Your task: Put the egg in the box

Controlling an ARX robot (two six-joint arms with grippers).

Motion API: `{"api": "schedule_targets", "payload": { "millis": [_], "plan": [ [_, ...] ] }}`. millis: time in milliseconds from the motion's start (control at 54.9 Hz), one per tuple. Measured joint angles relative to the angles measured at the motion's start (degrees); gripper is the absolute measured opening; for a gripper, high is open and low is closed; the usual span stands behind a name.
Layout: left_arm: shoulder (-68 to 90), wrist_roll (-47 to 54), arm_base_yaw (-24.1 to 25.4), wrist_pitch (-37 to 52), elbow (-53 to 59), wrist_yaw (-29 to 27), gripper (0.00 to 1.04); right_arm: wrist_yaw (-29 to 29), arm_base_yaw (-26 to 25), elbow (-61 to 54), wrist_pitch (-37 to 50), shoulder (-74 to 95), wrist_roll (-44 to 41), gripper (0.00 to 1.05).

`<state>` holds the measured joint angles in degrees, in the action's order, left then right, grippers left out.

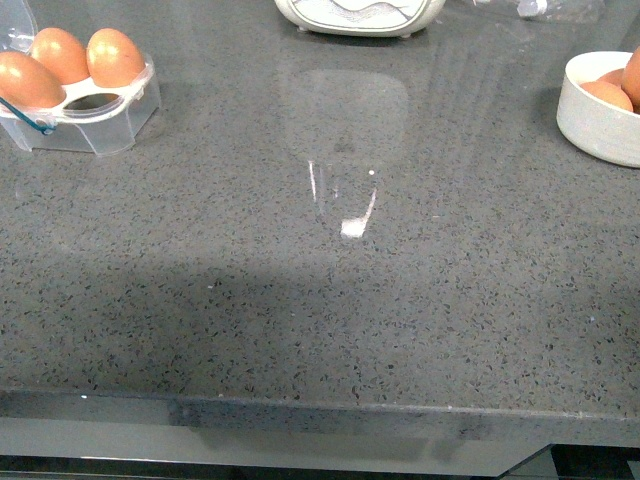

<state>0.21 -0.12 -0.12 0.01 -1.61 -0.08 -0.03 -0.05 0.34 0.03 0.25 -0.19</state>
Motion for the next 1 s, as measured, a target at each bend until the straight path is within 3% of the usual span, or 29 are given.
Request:
{"api": "schedule_targets", "payload": {
  "millis": [1001],
  "plan": [
    [0.00,0.00,0.00,0.00,0.00,0.00,0.98,0.00,0.00,0.00,0.00,0.00,0.00,0.97]
  ]
}}
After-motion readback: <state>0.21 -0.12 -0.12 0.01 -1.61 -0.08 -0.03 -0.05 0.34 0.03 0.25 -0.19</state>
